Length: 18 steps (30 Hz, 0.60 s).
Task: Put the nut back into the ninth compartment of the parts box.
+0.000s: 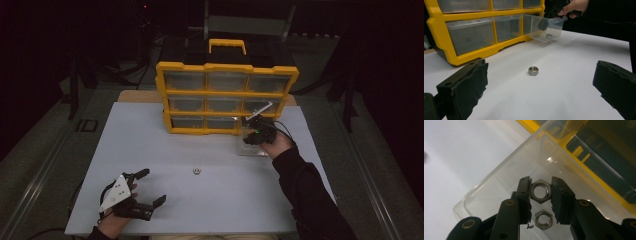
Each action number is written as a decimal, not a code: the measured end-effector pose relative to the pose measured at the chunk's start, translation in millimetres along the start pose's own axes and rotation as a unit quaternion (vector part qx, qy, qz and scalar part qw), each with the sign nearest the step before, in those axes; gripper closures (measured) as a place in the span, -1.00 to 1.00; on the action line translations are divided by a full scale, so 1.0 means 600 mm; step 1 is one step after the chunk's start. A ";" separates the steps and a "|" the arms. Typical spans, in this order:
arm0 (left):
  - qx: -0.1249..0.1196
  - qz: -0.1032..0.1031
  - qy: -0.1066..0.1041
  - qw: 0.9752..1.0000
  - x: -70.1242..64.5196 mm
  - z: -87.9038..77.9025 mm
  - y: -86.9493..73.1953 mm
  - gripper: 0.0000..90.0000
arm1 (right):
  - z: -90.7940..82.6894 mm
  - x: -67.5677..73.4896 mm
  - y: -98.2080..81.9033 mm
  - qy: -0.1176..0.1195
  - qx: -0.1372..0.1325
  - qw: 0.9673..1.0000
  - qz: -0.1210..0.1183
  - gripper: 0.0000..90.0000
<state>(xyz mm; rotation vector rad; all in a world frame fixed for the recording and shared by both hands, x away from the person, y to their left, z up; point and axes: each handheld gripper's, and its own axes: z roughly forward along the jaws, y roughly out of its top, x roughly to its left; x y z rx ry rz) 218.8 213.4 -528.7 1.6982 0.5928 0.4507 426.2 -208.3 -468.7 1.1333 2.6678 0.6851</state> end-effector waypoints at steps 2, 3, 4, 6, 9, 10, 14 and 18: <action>0.000 0.000 0.000 1.000 0.000 0.000 0.000 -1.00 | -0.004 -0.003 -0.001 0.003 -0.005 1.000 0.006 0.44; 0.002 -0.001 -0.001 1.000 0.000 0.000 0.000 -1.00 | -0.009 -0.004 -0.001 0.008 -0.009 1.000 0.009 0.42; 0.002 -0.001 -0.001 1.000 0.000 0.000 0.000 -1.00 | -0.009 -0.004 -0.001 0.008 -0.009 1.000 0.009 0.42; 0.001 -0.001 -0.001 1.000 0.000 0.000 0.000 -1.00 | -0.025 -0.008 -0.002 0.012 -0.017 1.000 0.014 0.36; 0.001 -0.001 -0.001 1.000 0.000 0.000 0.000 -1.00 | -0.034 -0.009 -0.003 0.013 -0.021 1.000 0.015 0.33; 0.001 -0.001 -0.001 1.000 0.000 0.000 0.000 -1.00 | -0.046 -0.010 -0.004 0.015 -0.026 0.999 0.014 0.26; 0.002 -0.001 -0.001 1.000 0.000 0.001 0.000 -1.00 | -0.062 -0.010 -0.004 0.014 -0.035 0.999 0.017 0.09; 0.001 -0.001 -0.001 1.000 0.000 0.001 0.000 -1.00 | -0.080 -0.004 -0.003 0.014 -0.044 0.999 0.014 -0.07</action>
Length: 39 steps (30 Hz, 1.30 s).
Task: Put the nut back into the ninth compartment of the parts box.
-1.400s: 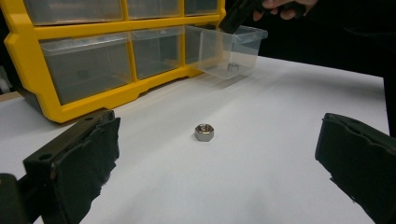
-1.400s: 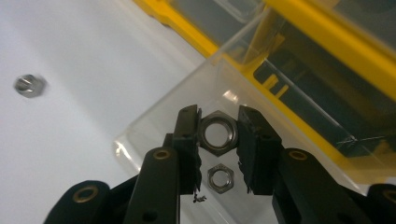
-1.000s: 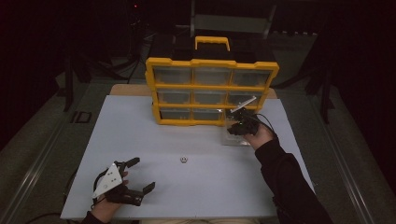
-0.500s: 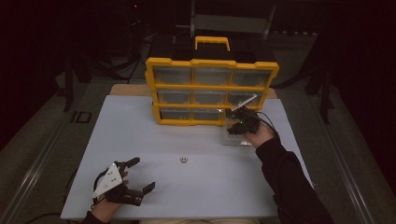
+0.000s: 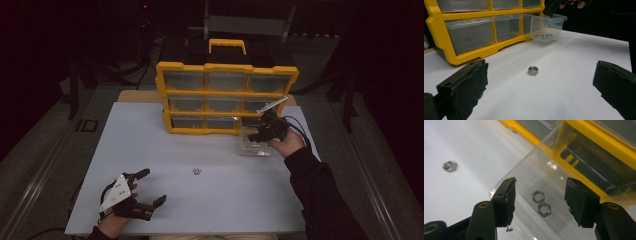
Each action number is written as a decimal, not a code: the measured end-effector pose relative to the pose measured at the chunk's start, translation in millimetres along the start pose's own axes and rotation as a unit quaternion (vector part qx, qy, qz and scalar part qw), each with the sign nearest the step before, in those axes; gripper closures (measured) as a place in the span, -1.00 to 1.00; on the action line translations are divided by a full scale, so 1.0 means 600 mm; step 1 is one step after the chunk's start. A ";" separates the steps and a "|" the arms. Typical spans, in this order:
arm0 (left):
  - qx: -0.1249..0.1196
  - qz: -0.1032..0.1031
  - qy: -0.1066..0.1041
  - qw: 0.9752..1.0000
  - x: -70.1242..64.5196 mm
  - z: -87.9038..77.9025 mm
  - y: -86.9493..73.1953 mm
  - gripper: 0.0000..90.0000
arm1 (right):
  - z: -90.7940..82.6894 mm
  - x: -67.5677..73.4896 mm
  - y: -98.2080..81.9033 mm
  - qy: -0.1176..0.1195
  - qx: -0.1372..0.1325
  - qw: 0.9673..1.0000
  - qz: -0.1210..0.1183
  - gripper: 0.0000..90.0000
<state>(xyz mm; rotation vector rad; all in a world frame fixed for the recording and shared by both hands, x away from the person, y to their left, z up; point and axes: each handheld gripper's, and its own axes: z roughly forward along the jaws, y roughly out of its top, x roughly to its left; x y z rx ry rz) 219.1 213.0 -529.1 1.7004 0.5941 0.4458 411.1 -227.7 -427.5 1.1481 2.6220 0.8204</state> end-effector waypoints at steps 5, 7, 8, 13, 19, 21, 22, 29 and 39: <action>0.000 0.001 0.000 1.000 0.000 0.000 0.000 -1.00 | -0.011 0.012 0.005 0.007 -0.007 1.000 -0.013 -0.13; 0.000 0.001 0.000 1.000 0.000 0.000 0.000 -1.00 | -0.014 0.018 0.009 0.010 -0.010 1.000 -0.016 -0.19; 0.000 0.001 0.000 1.000 0.000 0.000 0.000 -1.00 | -0.015 0.021 0.011 0.010 -0.011 1.000 -0.019 -0.21; -0.001 0.001 0.000 1.000 0.000 -0.001 0.000 -1.00 | -0.018 0.034 0.019 0.020 -0.015 0.999 -0.030 -0.37; -0.004 0.000 0.001 1.000 0.000 -0.002 0.001 -1.00 | -0.015 0.055 0.030 0.027 -0.014 0.999 -0.042 -0.66; -0.003 0.002 0.001 1.000 0.000 -0.002 0.001 -1.00 | -0.014 0.059 0.033 0.033 -0.016 0.998 -0.048 -0.66; -0.003 0.002 0.000 1.000 0.000 -0.001 0.001 -1.00 | -0.014 0.062 0.035 0.036 -0.016 0.998 -0.048 -0.66; -0.002 0.003 0.000 1.000 0.000 -0.001 0.001 -1.00 | -0.007 0.079 0.044 0.044 -0.019 0.997 -0.059 -0.68; -0.002 0.003 -0.001 1.000 -0.001 -0.001 0.001 -1.00 | 0.017 0.106 0.057 0.068 -0.011 0.994 -0.079 -0.61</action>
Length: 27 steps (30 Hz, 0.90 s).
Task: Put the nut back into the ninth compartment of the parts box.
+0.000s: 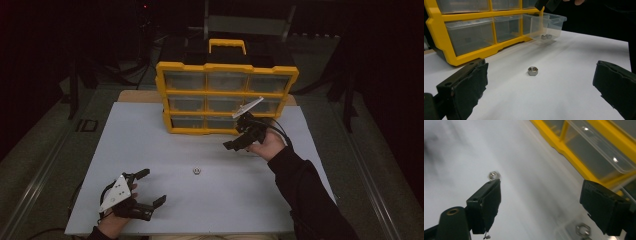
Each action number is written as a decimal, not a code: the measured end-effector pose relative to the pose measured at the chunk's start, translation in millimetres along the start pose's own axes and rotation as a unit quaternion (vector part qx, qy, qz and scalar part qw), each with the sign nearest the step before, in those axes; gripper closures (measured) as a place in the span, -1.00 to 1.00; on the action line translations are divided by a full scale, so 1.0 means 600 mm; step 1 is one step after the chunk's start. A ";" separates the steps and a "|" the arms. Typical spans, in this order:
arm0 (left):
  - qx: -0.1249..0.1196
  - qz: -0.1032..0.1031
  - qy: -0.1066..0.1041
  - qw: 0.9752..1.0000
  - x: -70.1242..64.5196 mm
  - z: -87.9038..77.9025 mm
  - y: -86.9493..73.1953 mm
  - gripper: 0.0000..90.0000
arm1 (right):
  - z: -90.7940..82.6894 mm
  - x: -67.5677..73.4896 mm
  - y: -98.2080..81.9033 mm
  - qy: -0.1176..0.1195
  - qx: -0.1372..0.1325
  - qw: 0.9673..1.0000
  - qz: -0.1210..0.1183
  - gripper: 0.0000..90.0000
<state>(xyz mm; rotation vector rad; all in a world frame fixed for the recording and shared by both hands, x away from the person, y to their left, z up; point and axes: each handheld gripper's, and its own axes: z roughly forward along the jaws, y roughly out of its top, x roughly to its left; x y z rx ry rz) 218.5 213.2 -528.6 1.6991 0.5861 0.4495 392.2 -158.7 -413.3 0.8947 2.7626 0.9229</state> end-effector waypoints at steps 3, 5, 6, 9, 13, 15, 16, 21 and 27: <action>-0.001 -0.001 0.000 1.000 0.000 -0.001 0.000 -1.00 | 0.010 0.008 0.005 0.005 0.000 1.000 -0.006 -0.61; -0.001 -0.001 0.000 1.000 0.000 0.000 0.000 -1.00 | 0.016 0.012 0.007 0.009 -0.001 1.000 -0.010 -0.61; -0.001 -0.001 0.000 1.000 0.000 0.000 0.000 -1.00 | 0.019 0.015 0.009 0.011 -0.001 1.000 -0.012 -0.61; -0.001 0.000 0.000 1.000 0.000 0.000 0.000 -1.00 | 0.029 0.022 0.013 0.019 -0.003 1.000 -0.018 -0.55; -0.002 -0.001 0.000 1.000 0.000 -0.001 0.000 -1.00 | 0.045 0.032 0.017 0.024 0.001 0.999 -0.028 -0.53; -0.002 -0.001 -0.001 1.000 0.000 -0.001 0.000 -1.00 | 0.052 0.037 0.018 0.031 0.003 0.999 -0.029 -0.52; -0.001 -0.001 -0.001 1.000 0.000 -0.001 0.000 -1.00 | 0.055 0.039 0.018 0.032 0.003 0.999 -0.031 -0.52; -0.002 -0.001 0.000 1.000 0.000 -0.001 0.000 -1.00 | 0.076 0.050 0.017 0.050 -0.002 0.998 -0.040 -0.46; -0.002 -0.001 -0.001 1.000 0.000 -0.001 0.000 -1.00 | 0.109 0.066 0.010 0.066 0.007 0.997 -0.049 -0.32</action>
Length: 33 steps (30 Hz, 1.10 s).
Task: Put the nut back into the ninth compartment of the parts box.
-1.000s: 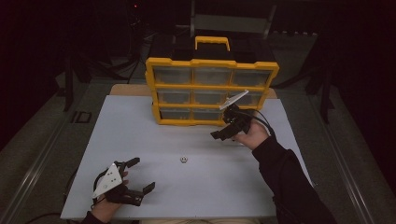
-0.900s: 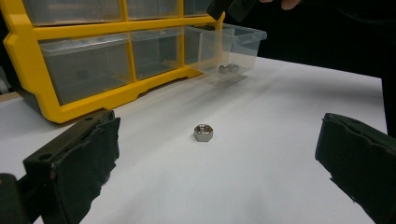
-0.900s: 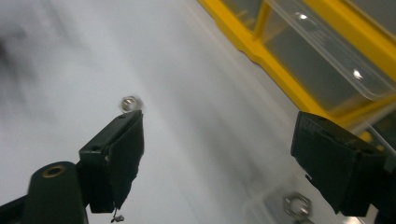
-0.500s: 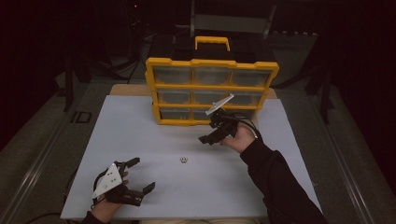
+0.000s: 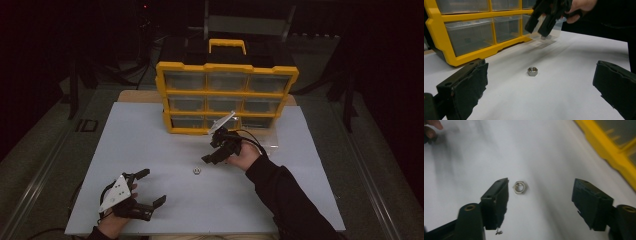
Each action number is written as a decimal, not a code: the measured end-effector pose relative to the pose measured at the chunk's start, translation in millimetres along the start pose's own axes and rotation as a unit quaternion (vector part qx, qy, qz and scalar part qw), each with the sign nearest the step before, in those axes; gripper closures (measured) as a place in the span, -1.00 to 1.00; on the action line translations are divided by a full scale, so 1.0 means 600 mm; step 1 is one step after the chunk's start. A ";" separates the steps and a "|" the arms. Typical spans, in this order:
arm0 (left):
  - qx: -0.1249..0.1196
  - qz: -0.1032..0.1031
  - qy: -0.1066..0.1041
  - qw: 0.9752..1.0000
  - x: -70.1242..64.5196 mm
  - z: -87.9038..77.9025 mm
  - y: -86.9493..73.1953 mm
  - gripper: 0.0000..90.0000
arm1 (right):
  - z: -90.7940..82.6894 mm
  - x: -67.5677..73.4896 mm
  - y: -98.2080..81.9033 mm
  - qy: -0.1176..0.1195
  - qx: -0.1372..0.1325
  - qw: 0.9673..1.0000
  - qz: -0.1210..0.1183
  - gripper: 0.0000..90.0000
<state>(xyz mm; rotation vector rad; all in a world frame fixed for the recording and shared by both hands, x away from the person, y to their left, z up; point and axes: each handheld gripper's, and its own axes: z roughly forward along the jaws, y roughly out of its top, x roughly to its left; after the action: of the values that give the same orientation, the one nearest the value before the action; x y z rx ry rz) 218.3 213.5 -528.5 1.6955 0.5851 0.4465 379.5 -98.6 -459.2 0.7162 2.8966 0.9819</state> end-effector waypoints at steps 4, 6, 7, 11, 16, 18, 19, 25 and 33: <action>0.001 0.000 0.000 1.000 0.000 0.000 0.000 -1.00 | 0.026 0.011 -0.004 0.012 0.009 1.000 -0.009 -0.26; 0.000 0.000 0.000 1.000 0.000 0.000 0.000 -1.00 | 0.039 0.017 -0.005 0.016 0.019 1.000 -0.012 -0.21; 0.000 0.000 0.000 1.000 0.000 -0.001 0.000 -1.00 | 0.044 0.021 -0.005 0.016 0.024 0.999 -0.014 -0.18; 0.000 0.000 0.000 1.000 0.000 -0.001 0.000 -1.00 | 0.062 0.029 -0.004 0.022 0.034 0.999 -0.017 -0.11; 0.000 0.000 0.000 1.000 0.000 -0.001 0.000 -1.00 | 0.080 0.037 -0.004 0.020 0.050 0.998 -0.023 -0.04; 0.000 0.000 0.000 1.000 0.001 -0.001 0.000 -1.00 | 0.087 0.038 -0.005 0.012 0.056 0.998 -0.027 0.00; 0.000 0.000 0.000 1.000 0.001 -0.001 0.000 -1.00 | 0.090 0.038 -0.005 0.009 0.058 0.998 -0.031 0.01; 0.000 -0.001 0.000 1.000 0.001 -0.001 0.000 -1.00 | 0.107 0.035 -0.010 0.002 0.078 0.997 -0.022 0.09; 0.000 -0.001 -0.001 1.000 0.001 -0.001 0.000 -1.00 | 0.117 0.045 -0.010 -0.005 0.088 0.995 -0.045 0.19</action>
<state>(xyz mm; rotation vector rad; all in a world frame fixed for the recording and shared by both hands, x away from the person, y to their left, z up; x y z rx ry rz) 218.5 214.4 -528.6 1.6951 0.5859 0.4436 362.8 -50.8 -515.1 0.5886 3.0028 0.7196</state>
